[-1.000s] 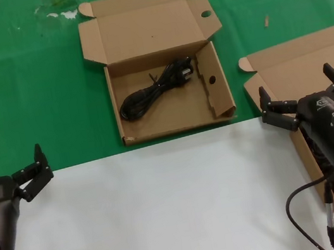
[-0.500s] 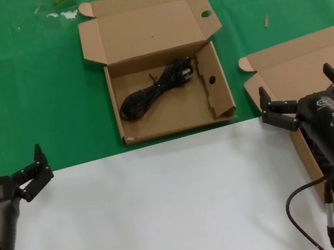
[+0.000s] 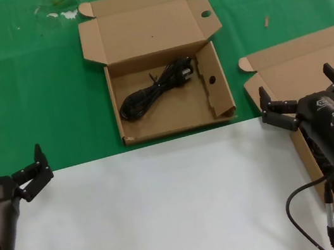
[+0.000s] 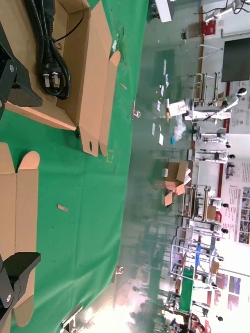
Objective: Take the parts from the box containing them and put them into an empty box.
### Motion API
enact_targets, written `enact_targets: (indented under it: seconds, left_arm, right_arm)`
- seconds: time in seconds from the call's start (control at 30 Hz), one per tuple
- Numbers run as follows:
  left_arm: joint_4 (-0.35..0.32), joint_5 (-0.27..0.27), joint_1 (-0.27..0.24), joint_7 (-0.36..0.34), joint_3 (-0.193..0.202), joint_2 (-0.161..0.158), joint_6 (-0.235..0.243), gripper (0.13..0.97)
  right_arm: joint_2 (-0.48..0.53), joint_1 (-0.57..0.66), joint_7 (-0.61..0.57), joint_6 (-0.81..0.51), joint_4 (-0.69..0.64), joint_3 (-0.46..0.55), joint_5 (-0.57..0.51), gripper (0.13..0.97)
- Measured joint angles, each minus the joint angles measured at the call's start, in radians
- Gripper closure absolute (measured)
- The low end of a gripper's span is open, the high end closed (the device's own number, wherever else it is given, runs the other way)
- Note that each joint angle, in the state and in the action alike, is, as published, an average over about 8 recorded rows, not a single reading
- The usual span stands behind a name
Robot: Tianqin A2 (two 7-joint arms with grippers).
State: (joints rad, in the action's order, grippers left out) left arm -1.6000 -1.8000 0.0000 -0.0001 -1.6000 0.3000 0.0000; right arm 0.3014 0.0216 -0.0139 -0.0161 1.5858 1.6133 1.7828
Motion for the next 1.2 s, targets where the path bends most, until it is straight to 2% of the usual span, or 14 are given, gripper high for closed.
enact_targets:
  seconds: [1.2]
  left_arm:
    - [0.000,0.000,0.000,0.000,0.000,0.000,0.000,0.132]
  right_arm:
    - [0.000,0.000,0.000,0.000,0.000,0.000,0.000,0.129]
